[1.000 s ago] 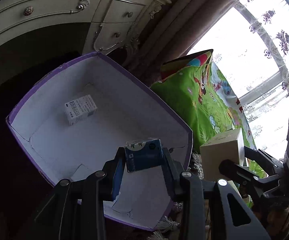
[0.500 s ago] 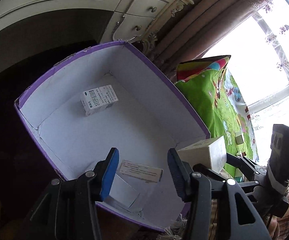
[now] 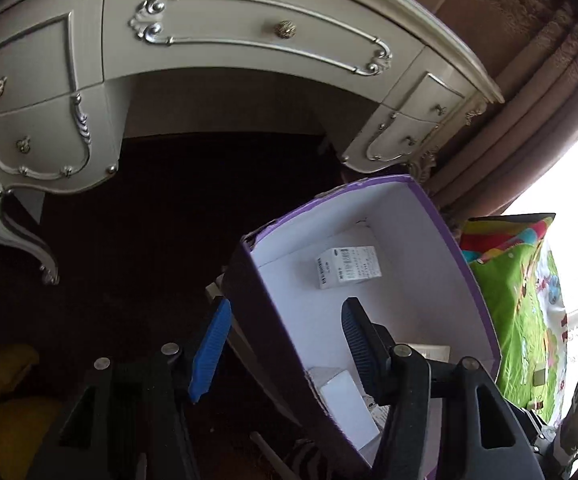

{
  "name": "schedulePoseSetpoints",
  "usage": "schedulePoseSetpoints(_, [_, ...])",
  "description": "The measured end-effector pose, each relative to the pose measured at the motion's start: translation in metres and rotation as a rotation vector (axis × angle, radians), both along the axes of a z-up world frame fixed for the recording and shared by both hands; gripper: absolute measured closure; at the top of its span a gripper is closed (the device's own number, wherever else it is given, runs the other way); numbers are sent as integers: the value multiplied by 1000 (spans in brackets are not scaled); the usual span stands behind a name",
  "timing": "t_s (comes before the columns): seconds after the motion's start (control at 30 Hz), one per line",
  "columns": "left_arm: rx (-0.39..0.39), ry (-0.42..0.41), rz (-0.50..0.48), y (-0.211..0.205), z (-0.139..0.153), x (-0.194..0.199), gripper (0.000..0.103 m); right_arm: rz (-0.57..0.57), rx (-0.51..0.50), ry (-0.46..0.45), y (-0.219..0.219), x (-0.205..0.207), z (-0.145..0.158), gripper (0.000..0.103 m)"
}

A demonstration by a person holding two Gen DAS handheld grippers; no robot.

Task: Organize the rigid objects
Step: 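Carry both boxes into the purple box and open both tools, then move both tools back to the table toward teal box and white cube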

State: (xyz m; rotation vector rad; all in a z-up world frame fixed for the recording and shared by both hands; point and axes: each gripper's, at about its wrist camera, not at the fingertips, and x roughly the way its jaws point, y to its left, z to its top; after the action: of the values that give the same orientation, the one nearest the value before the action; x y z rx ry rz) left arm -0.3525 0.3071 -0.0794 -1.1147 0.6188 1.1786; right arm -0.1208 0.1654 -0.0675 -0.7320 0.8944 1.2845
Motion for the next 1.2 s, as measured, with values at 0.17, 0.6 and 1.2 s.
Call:
schedulePoseSetpoints(0.17, [-116, 60, -98, 28, -45, 25, 74, -6, -6, -13, -6, -4, -2, 2])
schedulePoseSetpoints(0.6, [-35, 171, -303, 67, -37, 80, 76, -112, 60, 75, -30, 17, 9, 2])
schedulePoseSetpoints(1.2, [252, -230, -613, -59, 102, 162, 45, -141, 166, 103, -94, 34, 45, 2])
